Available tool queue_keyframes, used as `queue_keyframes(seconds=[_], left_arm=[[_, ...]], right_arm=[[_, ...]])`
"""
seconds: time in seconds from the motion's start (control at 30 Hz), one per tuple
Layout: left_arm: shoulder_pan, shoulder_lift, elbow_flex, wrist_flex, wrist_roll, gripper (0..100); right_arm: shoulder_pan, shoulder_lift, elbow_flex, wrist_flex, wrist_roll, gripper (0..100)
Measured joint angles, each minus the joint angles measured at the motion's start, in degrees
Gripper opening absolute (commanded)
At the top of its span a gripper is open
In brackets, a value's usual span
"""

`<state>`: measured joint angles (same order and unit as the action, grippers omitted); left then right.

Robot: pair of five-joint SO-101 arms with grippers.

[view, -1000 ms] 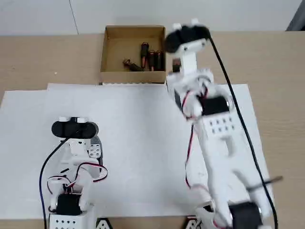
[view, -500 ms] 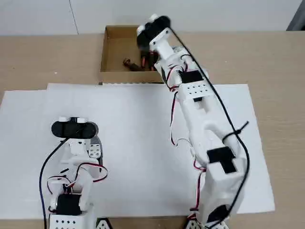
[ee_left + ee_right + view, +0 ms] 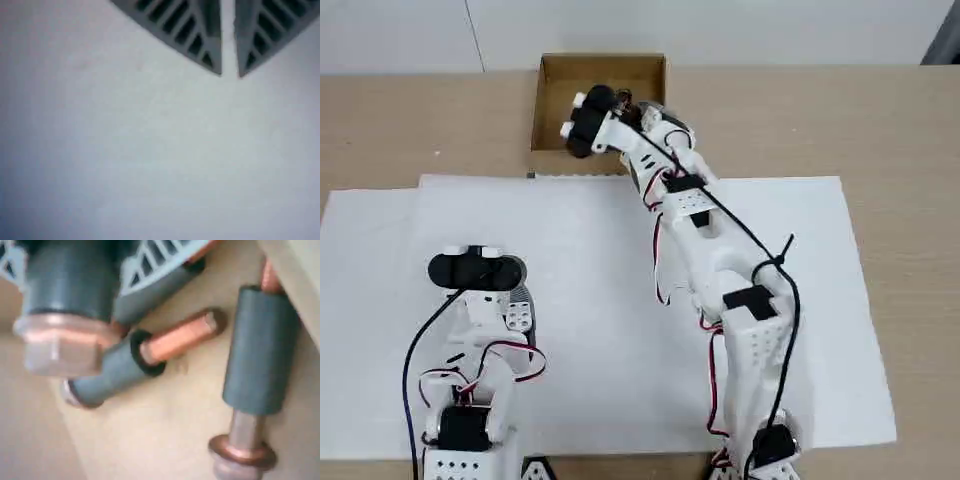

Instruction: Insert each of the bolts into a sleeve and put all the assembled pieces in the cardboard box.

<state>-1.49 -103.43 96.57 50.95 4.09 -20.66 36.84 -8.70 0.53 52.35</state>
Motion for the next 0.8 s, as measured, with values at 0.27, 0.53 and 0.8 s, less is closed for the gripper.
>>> queue_keyframes(seconds=[0.27,0.53,0.8], left_arm=[[0.0,0.0,0.0,0.0,0.0,1],[0.0,0.0,0.0,0.0,0.0,1],[0.0,0.0,0.0,0.0,0.0,1]], right_arm=[[-0.53,4.75,-4.57,-2.2,3.69,6.9],[-1.49,5.19,-5.1,-2.29,3.69,15.7],[-2.55,5.27,-5.1,-2.64,3.69,7.9]])
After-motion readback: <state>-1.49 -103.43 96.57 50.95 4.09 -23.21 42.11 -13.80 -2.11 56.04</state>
